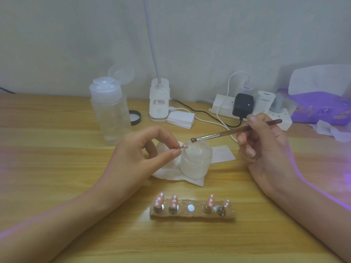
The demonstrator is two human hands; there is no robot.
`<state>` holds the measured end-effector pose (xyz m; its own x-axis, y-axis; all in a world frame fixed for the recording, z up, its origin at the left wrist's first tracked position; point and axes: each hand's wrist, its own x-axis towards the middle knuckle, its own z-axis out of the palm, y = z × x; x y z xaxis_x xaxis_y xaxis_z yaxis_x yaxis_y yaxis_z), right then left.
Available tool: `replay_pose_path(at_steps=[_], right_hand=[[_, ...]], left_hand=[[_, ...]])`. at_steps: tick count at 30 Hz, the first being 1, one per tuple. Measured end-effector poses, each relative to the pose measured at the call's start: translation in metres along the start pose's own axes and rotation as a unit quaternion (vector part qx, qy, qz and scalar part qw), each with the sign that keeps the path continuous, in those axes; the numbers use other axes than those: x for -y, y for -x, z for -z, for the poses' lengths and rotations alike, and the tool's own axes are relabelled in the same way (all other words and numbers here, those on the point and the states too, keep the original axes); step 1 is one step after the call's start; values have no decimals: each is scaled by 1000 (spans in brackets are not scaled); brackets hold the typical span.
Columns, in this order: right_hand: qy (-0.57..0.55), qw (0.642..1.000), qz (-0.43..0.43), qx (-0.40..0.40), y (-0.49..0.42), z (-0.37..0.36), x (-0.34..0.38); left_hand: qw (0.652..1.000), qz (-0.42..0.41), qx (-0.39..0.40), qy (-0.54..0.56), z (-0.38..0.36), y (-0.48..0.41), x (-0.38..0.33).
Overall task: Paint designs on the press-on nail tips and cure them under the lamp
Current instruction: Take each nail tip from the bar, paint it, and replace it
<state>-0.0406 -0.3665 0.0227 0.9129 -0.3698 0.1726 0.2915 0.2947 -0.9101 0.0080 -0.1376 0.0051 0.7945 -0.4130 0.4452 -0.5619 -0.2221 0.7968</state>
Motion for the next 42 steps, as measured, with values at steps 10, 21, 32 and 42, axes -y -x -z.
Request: replay_pose_path(at_steps=[10, 21, 32, 42], right_hand=[[60, 998, 7, 34, 1, 0, -4], [54, 998, 9, 19, -1, 2, -5], [30, 999, 28, 26, 0, 3, -6], [26, 998, 47, 43, 2, 2, -4]], left_hand=[[999, -30, 3, -15, -1, 0, -4], [999, -40, 14, -19, -1, -1, -4], [999, -43, 15, -18, -1, 0, -6], [1000, -13, 12, 2, -1, 1, -5]])
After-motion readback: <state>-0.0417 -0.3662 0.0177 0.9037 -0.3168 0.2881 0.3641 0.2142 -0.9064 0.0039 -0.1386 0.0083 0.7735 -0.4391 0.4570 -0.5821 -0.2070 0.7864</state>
